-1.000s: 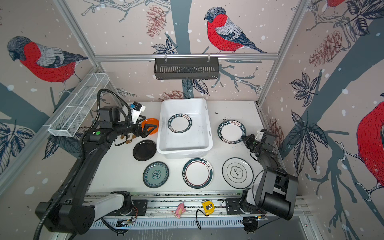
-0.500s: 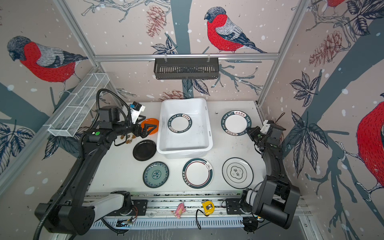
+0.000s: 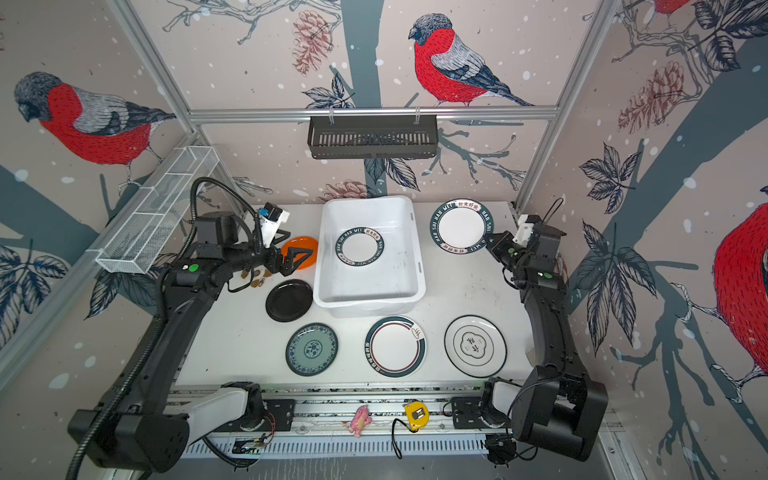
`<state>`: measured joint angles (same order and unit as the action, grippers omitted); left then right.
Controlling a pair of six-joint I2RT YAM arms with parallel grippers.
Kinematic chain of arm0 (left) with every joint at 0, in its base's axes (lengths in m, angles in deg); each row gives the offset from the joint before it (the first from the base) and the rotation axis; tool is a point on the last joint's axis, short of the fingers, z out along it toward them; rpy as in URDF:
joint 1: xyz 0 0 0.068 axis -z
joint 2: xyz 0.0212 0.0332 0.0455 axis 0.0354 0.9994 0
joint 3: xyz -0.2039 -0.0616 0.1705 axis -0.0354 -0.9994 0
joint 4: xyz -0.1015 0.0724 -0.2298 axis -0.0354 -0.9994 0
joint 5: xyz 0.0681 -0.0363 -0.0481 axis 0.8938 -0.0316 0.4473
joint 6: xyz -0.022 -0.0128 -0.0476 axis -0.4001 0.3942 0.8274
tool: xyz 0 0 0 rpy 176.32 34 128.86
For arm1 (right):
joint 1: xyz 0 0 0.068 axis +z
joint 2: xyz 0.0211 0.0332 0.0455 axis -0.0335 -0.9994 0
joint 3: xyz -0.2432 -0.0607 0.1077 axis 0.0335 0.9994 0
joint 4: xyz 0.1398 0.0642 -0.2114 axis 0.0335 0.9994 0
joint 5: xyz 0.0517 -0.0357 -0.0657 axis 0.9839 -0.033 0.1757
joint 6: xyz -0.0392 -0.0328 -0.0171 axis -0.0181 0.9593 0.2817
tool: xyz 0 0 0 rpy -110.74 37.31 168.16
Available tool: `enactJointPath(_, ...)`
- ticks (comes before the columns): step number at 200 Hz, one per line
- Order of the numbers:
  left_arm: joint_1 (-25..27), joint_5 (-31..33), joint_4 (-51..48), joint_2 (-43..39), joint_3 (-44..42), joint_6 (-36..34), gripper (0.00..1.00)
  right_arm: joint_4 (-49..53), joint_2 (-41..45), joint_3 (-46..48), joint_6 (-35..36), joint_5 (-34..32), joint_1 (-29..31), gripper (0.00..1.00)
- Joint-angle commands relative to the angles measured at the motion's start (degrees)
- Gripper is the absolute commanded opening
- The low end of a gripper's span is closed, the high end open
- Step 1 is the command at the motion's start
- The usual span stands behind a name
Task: Place the plates into the plastic bin on the countertop
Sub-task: 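Lift the green-rimmed plate with the right gripper and carry it over the bin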
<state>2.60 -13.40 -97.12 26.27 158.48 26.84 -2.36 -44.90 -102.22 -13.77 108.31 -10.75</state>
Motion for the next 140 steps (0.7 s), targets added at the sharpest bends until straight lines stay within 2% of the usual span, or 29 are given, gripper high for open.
enactJointPath(1,0.06,1.85,-0.68,0.86,0.96,0.52,0.97,-2.00,-0.10,-2.30,-2.52,-2.81,3.92,0.01)
enactJointPath(37,0.05,2.18,-3.14,0.44,0.69,-0.89,0.96,-4.17,-2.57,-6.35,-3.97,-6.52,14.45,0.01)
enactJointPath(67,0.04,4.11,-5.31,-1.46,-0.70,-3.44,0.96,-6.67,-8.06,-9.12,-5.21,-9.76,22.56,0.01)
enactJointPath(107,0.06,7.39,-5.65,-5.45,-4.20,-5.25,0.95,-9.03,-15.42,-12.37,-5.77,-12.55,30.33,0.01)
enactJointPath(140,0.04,8.09,-7.34,-6.45,-3.90,-5.94,0.96,-9.82,-22.20,-16.08,-5.97,-13.87,35.00,0.01)
